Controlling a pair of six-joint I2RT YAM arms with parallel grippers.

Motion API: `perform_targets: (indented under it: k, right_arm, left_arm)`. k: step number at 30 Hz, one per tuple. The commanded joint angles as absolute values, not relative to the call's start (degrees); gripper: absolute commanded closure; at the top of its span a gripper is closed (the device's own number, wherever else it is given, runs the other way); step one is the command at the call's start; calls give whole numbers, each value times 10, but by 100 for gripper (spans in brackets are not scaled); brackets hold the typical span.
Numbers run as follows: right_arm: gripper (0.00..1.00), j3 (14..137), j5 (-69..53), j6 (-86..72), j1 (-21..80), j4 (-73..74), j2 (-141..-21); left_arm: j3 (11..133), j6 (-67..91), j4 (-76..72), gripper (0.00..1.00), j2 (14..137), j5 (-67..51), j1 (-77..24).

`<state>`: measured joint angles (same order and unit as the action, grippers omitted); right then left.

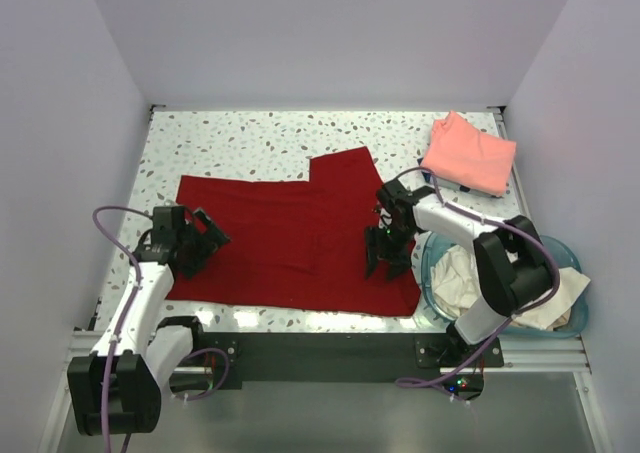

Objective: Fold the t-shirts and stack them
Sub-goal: Fold the tshirt

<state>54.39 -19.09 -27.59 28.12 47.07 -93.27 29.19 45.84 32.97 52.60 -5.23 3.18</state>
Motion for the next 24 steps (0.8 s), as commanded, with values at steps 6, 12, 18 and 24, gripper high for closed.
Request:
perform_targets:
  k: [6, 12, 18, 24]
  right_arm:
    - [37, 787, -158, -225, 258, 582, -929]
    - [37, 941, -157, -220, 208, 568, -1047]
    - [37, 1035, -110, -242, 185, 473, -1146]
    - [36, 1137, -76, -248, 176, 395, -1250]
  left_arm:
    - [472, 406, 336, 0, 601, -21, 29]
    - [589, 377, 329, 0, 733, -17, 33]
    - [655, 373, 284, 0, 852, -44, 43]
    - [701, 367, 229, 1, 952, -98, 47]
